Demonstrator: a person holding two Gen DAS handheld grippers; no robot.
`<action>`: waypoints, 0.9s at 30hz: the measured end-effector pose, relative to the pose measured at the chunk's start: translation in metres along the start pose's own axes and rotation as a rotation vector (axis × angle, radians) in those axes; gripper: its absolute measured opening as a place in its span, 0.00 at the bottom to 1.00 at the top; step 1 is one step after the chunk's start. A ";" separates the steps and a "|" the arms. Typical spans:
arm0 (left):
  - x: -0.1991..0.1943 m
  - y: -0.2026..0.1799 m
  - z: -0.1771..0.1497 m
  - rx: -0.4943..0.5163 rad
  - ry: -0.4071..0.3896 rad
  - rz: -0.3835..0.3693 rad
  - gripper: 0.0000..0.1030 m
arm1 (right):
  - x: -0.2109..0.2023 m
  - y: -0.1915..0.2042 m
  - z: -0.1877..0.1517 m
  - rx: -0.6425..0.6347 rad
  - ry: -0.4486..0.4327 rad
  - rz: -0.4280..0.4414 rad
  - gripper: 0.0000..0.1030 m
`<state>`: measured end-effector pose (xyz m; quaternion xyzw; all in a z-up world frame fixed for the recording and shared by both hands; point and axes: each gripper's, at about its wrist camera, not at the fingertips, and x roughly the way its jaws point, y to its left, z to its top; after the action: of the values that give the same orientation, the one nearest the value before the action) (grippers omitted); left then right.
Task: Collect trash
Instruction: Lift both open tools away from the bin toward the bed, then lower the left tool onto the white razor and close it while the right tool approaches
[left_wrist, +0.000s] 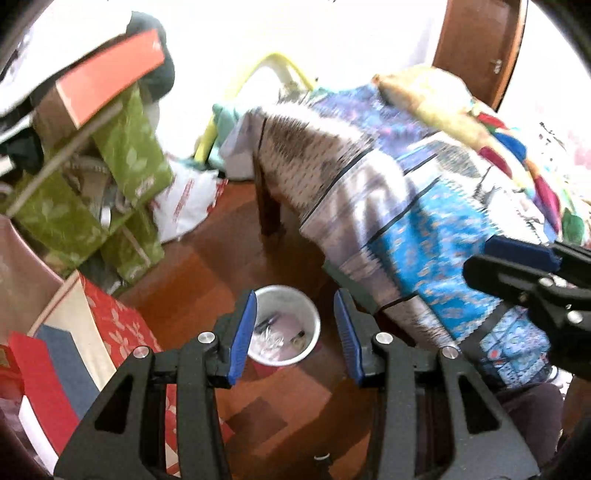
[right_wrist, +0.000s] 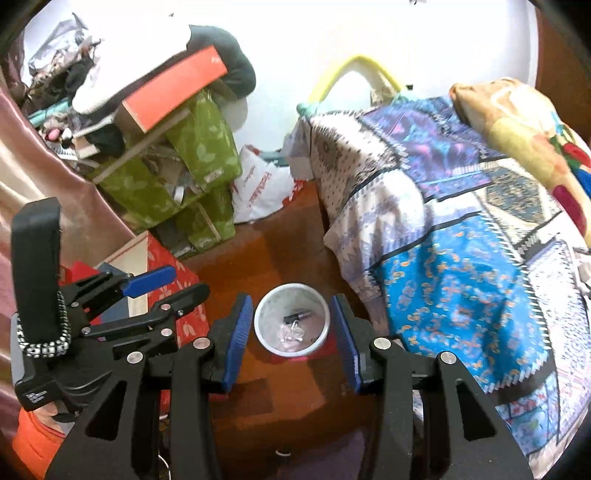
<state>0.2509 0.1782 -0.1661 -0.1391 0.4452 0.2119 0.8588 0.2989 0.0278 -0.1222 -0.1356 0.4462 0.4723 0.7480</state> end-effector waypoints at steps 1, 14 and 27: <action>-0.010 -0.008 0.002 0.012 -0.024 -0.004 0.42 | -0.009 -0.002 -0.002 0.001 -0.018 -0.009 0.39; -0.075 -0.103 0.029 0.111 -0.189 -0.137 0.50 | -0.111 -0.053 -0.022 0.060 -0.230 -0.168 0.39; -0.031 -0.233 0.062 0.240 -0.113 -0.312 0.51 | -0.154 -0.179 -0.061 0.214 -0.229 -0.405 0.40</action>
<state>0.3930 -0.0060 -0.0935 -0.0912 0.3914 0.0291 0.9152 0.3906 -0.1930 -0.0728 -0.0878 0.3699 0.2750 0.8831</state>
